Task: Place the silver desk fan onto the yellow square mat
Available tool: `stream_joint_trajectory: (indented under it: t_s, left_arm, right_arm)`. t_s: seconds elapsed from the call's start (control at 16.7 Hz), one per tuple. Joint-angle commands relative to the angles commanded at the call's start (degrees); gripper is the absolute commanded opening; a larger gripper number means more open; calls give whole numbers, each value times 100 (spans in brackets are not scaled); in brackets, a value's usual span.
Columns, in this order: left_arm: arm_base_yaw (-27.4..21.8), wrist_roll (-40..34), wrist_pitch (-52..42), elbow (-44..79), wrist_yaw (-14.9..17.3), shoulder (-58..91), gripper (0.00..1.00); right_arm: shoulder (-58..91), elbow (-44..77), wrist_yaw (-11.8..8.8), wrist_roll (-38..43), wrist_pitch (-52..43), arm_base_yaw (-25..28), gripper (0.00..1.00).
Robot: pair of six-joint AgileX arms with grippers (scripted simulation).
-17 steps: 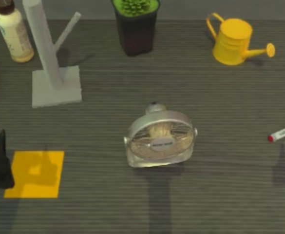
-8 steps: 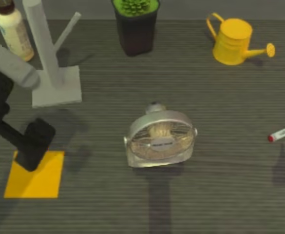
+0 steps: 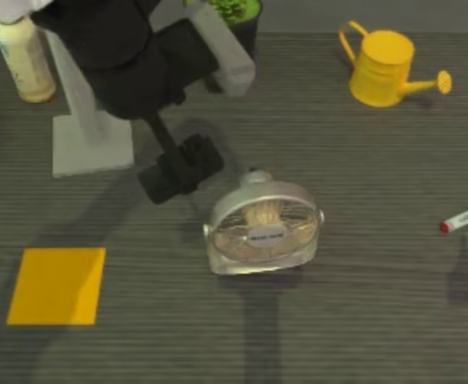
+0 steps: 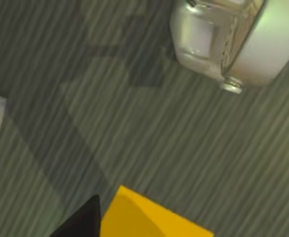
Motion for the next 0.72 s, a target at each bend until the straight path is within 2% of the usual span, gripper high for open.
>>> stream_joint_trajectory:
  t_s: [0.36, 0.54, 0.72]
  left_arm:
    - [-695, 653, -1399, 2685, -121, 2363, 100]
    - [-862, 816, -1712, 3367, -165, 2967, 100]
    - [-900, 854, -1782, 3526, -177, 3111, 100]
  right_arm:
    - [0, 0, 0, 0, 0, 0, 100]
    - [0, 0, 0, 0, 0, 0, 100]
    - [0, 0, 0, 0, 0, 0, 100]
